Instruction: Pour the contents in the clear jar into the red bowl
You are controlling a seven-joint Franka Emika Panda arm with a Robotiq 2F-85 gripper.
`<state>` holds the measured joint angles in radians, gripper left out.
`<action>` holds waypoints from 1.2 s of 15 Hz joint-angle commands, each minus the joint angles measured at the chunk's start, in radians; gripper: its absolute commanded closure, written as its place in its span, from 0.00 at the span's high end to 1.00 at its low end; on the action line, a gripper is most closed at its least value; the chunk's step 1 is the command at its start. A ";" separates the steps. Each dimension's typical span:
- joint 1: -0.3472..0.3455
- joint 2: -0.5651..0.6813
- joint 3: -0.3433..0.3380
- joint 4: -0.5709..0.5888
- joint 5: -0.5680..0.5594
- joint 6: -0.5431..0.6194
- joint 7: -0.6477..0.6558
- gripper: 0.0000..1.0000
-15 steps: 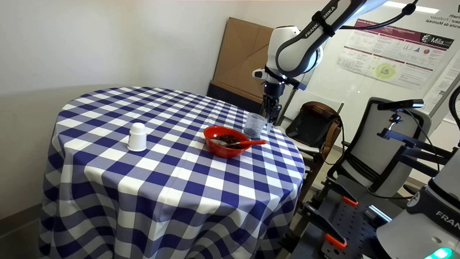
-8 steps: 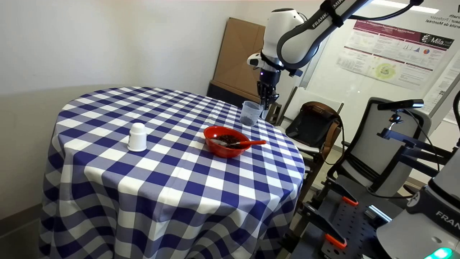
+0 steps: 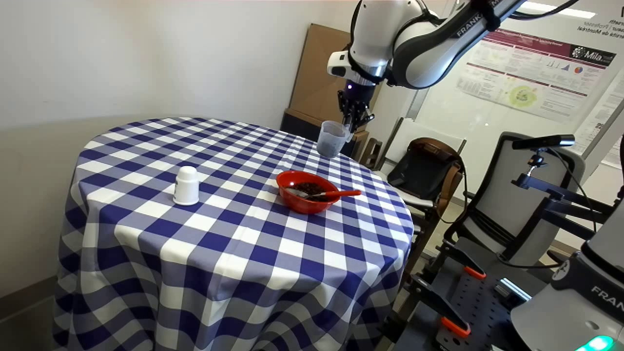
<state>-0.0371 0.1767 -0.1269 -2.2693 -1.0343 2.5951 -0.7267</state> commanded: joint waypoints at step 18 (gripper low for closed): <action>0.103 -0.190 0.175 -0.326 -1.259 -0.259 0.901 0.12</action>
<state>0.0548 0.0207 0.0239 -2.5383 -2.1802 2.4289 0.1030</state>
